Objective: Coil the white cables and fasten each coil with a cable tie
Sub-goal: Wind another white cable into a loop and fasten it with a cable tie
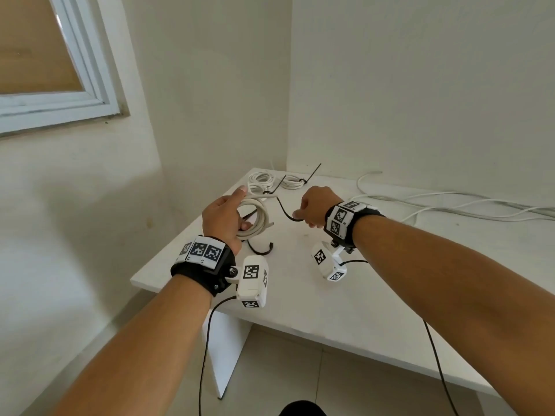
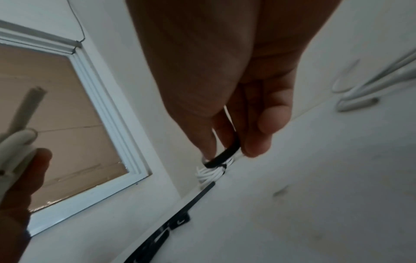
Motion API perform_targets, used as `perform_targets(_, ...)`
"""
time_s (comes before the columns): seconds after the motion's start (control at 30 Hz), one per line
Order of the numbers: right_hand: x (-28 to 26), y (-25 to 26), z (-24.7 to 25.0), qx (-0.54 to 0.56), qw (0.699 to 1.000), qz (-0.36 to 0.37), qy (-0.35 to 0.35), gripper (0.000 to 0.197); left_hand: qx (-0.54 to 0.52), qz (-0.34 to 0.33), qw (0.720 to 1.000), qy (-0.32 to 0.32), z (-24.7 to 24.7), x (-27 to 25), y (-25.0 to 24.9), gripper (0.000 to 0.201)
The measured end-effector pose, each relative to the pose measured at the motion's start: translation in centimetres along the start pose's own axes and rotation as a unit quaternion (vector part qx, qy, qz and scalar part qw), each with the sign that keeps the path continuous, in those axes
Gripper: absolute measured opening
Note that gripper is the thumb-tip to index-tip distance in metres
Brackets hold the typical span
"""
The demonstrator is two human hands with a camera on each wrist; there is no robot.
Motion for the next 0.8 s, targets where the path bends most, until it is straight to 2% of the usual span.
perform_targets(0.17,-2.3,-5.3,3.0,0.088,0.993,-0.041,-0.072,0.003,0.013,0.019,0.998,0.063,-5.5,-2.1,2.3,0.025)
perform_targets(0.33,-4.8,-9.4,5.7,0.156,0.976,-0.048,-0.142,0.013,0.031,0.048,0.988,0.140,-11.3,-4.9,4.9,0.030)
perform_targets(0.43,-6.9,-11.5,7.5,0.187,0.967,-0.032,-0.172,0.014,0.057,0.061,0.980,0.182,-14.6,-7.0,6.5,0.025)
perform_targets(0.53,-8.9,-12.9,8.9,0.152,0.974,0.003,-0.168,0.013,0.070,0.066,0.971,0.218,-17.1,-8.8,7.6,0.020)
perform_targets(0.67,-11.5,-15.7,10.4,0.083,0.980,0.012,-0.178,0.010,0.087,0.058,0.958,0.267,-19.9,-11.0,8.5,0.029)
perform_targets(0.8,-13.3,-17.4,11.3,0.152,0.967,0.005,-0.205,0.011,0.100,0.052,0.952,0.285,-22.0,-12.4,9.3,0.036)
Point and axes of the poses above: each hand's wrist, its own x-axis towards the middle knuckle, its own z-axis out of the back of the hand, y = z × x, the point moved 7 cm from there along x, towards the middle knuckle, and after that the axes turned 4 degrees about z, right-handed, at the moved point
